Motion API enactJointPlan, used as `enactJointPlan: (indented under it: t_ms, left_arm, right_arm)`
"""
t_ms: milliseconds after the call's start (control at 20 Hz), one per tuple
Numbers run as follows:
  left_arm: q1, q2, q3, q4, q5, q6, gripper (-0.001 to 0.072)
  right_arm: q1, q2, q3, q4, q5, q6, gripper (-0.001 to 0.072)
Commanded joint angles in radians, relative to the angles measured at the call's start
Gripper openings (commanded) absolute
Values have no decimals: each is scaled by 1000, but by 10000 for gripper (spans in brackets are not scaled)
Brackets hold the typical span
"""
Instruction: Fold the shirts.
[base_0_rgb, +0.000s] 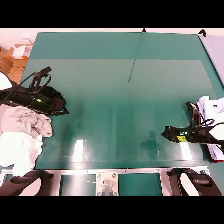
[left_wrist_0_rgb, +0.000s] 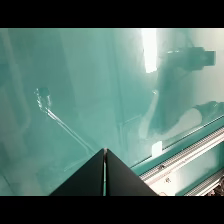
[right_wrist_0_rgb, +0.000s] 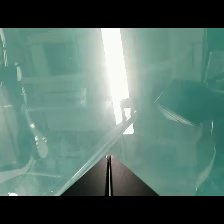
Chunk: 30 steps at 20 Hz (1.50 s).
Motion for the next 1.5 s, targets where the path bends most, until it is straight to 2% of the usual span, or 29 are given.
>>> enactJointPlan:
  t_ms: [0, 150, 300, 350, 400, 450, 550, 650, 900, 1050, 1100, 1150, 1200, 1300, 1450]
  left_arm:
    - [-1, 0, 0, 0, 1, 0, 22]
    - [-1, 0, -1, 0, 45, -2, 21]
    - [-1, 0, 0, 1, 144, -5, 22]
    - [0, 0, 1, 47, 203, -5, 25]
    - [-1, 0, 2, 145, 275, -5, 351]
    - [0, -2, 3, 278, 368, -15, 720]
    - [27, -17, 5, 527, 555, -41, 720]
    - [93, -70, 5, 653, 654, -31, 720]
    - [195, -323, 5, 666, 673, 180, 720]
    - [195, -415, 5, 685, 671, 245, 720]
    - [195, -428, 5, 691, 676, 255, 688]
    - [195, -430, 5, 698, 678, 256, 416]
    - [195, -428, 10, 712, 672, 257, 20]
    - [194, -426, 59, 717, 638, 253, 21]
    - [152, -420, 242, 663, 465, 220, 20]
  right_arm:
    - [1, 1, 0, 0, -4, 0, 20]
    - [1, 1, 0, 1, -95, 0, 21]
    - [1, 1, 0, 1, -97, 0, 21]
    - [1, 1, 0, 1, -97, 0, 21]
    - [1, 1, 0, 1, -97, 0, 20]
    - [1, 1, 0, 1, -100, 0, 20]
    - [1, 1, 0, 1, -130, 0, 20]
    - [1, 1, 0, 1, -155, 0, 20]
    - [1, 1, 0, 1, -232, 1, 21]
    - [1, 1, 0, 2, -232, 1, 21]
    - [1, 1, 0, 2, -232, 1, 21]
    - [1, 1, 0, 2, -232, 1, 21]
    - [1, 1, 0, 2, -232, 1, 21]
    - [1, 1, 0, 2, -232, 1, 20]
    - [1, 1, 1, 6, -230, 2, 19]
